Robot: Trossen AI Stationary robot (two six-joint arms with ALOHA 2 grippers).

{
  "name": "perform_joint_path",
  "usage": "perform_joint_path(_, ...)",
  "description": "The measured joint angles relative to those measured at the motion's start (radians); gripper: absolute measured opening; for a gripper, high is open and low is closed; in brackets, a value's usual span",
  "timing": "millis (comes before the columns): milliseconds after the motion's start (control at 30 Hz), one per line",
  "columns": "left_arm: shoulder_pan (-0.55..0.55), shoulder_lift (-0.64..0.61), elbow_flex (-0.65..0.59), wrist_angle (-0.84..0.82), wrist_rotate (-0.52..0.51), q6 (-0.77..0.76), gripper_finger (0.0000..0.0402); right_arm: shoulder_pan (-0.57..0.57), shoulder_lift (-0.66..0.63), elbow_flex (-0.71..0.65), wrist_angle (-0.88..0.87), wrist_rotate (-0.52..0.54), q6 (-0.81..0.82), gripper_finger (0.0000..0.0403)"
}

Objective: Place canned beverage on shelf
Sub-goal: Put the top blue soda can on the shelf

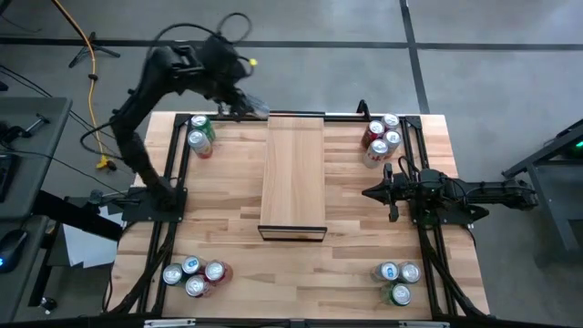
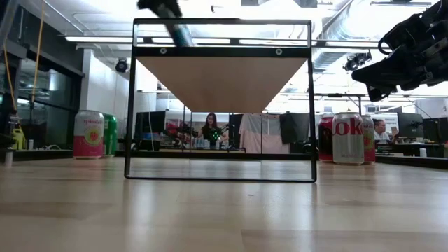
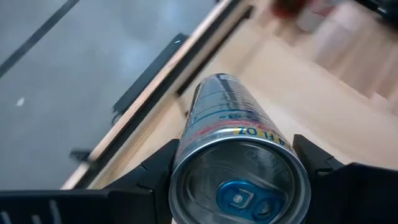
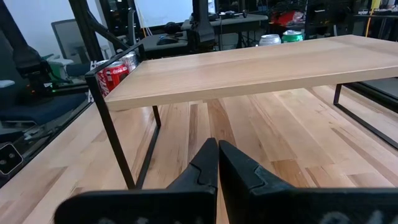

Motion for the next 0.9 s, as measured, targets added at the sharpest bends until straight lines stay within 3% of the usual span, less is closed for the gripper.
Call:
perform_joint_path(267,-0.088,0.145,0.027,0.001,0.001,0.031,0.0169,0.0,0.0,0.0,0.0,0.0,0.001,0.0)
perform_joint_path(367,-0.094,0.175,0.027,-0.001,0.05,0.047,0.0169,0.0,0.0,0.0,0.0,0.0,0.0,0.0)
perform_joint_path(900,-0.097,0.2,0.028,0.0,0.078,0.075,0.0169,0.0,0.0,0.0,0.0,0.0,0.0,0.0)
